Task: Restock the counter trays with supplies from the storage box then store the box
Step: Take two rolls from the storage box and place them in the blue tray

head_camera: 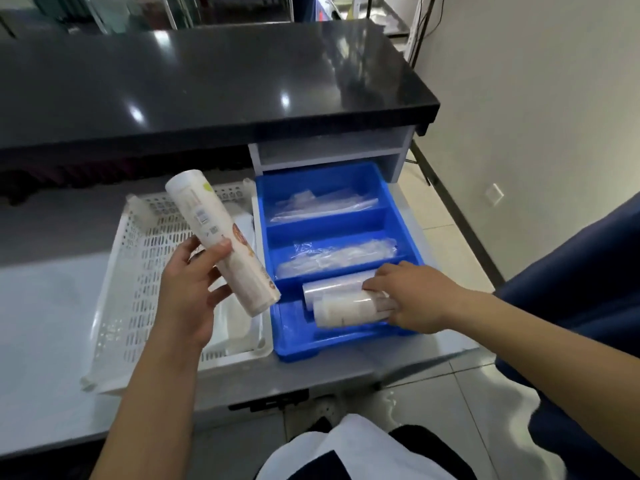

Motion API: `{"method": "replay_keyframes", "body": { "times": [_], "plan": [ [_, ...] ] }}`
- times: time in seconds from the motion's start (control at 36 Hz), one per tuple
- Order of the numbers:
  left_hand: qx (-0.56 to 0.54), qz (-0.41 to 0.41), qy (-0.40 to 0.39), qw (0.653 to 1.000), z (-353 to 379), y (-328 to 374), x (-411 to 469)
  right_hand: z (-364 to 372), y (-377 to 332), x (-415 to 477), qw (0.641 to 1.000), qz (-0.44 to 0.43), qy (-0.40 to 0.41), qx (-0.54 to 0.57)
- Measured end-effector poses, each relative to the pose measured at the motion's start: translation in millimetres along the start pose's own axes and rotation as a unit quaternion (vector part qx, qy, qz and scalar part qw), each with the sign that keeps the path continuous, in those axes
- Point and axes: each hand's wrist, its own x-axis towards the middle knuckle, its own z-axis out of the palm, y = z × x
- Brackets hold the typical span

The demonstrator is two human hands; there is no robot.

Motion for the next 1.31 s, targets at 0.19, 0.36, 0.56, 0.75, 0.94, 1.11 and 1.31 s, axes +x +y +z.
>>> {"method": "replay_keyframes", "body": {
  "times": [0.19,0.36,0.56,0.75,0.94,1.11,1.31],
  "plan": [
    [-0.009,0.015,0.061,0.998,-5,-9,-28,4,13,18,0.995,-0.069,-0.053,0.041],
    [-0.032,0.017,0.12,0.992,-4,-16,-63,7,19,19,0.991,-0.113,-0.048,0.059],
    [-0.024,0.039,0.149,0.988,-2,-19,-90,18,13,28,0.986,-0.126,-0.042,0.098],
    [0.002,0.053,0.147,0.988,1,-15,-100,40,23,28,0.99,-0.078,-0.024,0.117],
    [0.115,0.06,0.073,0.989,19,-2,-89,47,14,12,0.981,-0.038,0.017,0.187],
    [0.318,0.07,-0.066,0.943,45,8,-64,45,13,1,0.979,0.001,0.01,0.203],
    [0.538,0.1,-0.238,0.802,82,2,-34,44,30,-29,0.977,0.051,0.106,0.178]
  ]
}}
